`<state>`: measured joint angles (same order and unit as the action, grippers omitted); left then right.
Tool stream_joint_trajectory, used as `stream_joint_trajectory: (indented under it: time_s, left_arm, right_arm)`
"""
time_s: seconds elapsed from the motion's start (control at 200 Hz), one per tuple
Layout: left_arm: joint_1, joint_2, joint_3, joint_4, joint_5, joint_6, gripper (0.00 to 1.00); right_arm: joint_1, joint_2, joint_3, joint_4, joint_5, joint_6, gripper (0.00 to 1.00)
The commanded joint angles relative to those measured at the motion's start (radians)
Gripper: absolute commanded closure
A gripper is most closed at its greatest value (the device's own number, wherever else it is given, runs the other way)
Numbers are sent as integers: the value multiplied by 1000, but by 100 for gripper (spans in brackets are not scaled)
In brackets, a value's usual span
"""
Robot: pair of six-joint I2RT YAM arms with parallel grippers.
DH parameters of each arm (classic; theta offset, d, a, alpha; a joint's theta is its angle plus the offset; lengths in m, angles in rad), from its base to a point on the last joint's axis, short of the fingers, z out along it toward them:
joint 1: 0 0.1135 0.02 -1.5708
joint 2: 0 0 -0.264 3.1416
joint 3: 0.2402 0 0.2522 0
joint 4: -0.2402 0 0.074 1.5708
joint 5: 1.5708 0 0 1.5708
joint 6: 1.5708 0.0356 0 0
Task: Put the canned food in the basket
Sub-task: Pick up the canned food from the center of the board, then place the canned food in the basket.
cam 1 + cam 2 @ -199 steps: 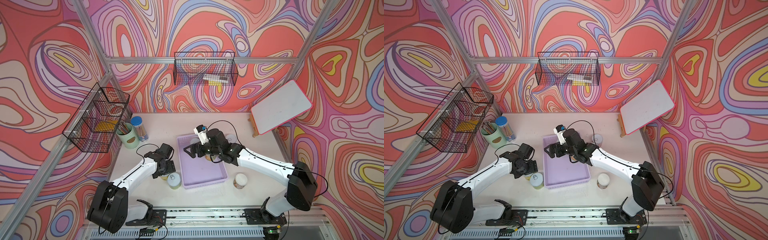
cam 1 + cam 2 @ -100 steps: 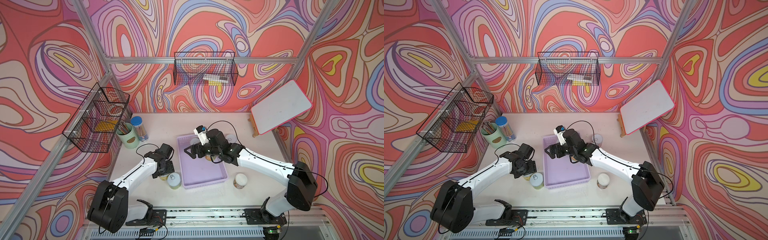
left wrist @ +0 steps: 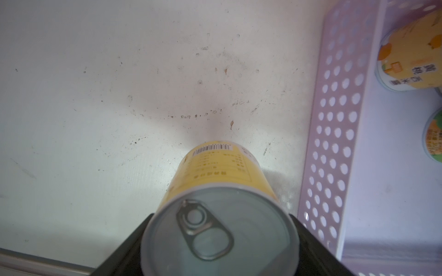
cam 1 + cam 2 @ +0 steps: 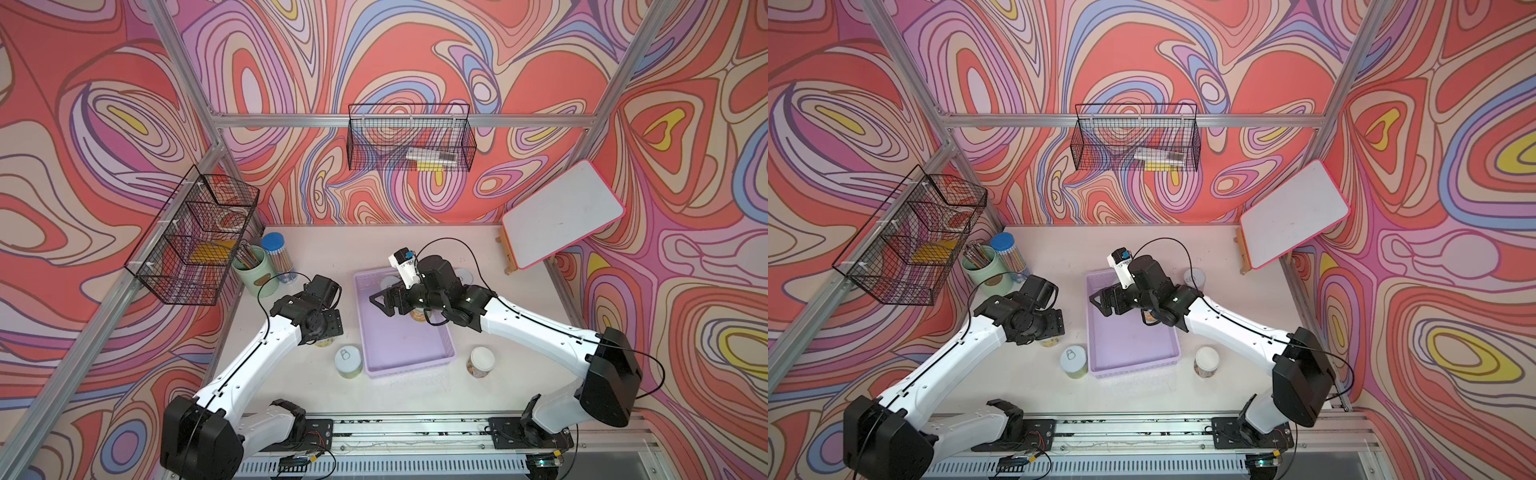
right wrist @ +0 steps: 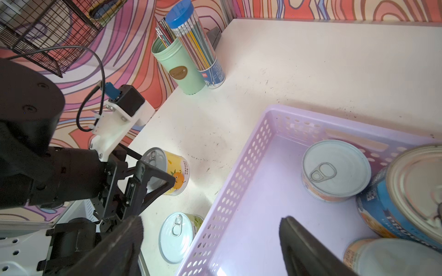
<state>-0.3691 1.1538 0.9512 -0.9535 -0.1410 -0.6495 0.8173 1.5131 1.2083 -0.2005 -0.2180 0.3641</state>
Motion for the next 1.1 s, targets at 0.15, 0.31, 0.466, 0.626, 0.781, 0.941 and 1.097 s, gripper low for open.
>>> stream_joint_trajectory:
  time_s: [0.15,0.31,0.466,0.626,0.781,0.941,1.097]
  left_arm:
    - [-47,-5,97,-66,-12,50,43]
    - [-103,37,154,-61,-13,69,43]
    - [-157,95,214,-43,-15,109,43]
    - [-203,157,264,-3,6,156,43]
    - [-258,235,314,29,21,178,44]
    - [-310,322,365,68,44,204,44]
    - [-331,398,399,124,111,251,48]
  right_arm:
    - [-3,-33,13,-2,10,-12,11]
    - [-4,-30,29,-59,54,-24,10]
    - [-22,-43,14,-93,72,-28,8]
    - [-65,-83,-29,-121,86,-25,8]
    - [-124,-144,-93,-136,77,-18,8]
    - [-171,-207,-157,-156,90,-12,8]
    - [-180,-263,-204,-176,131,-10,8]
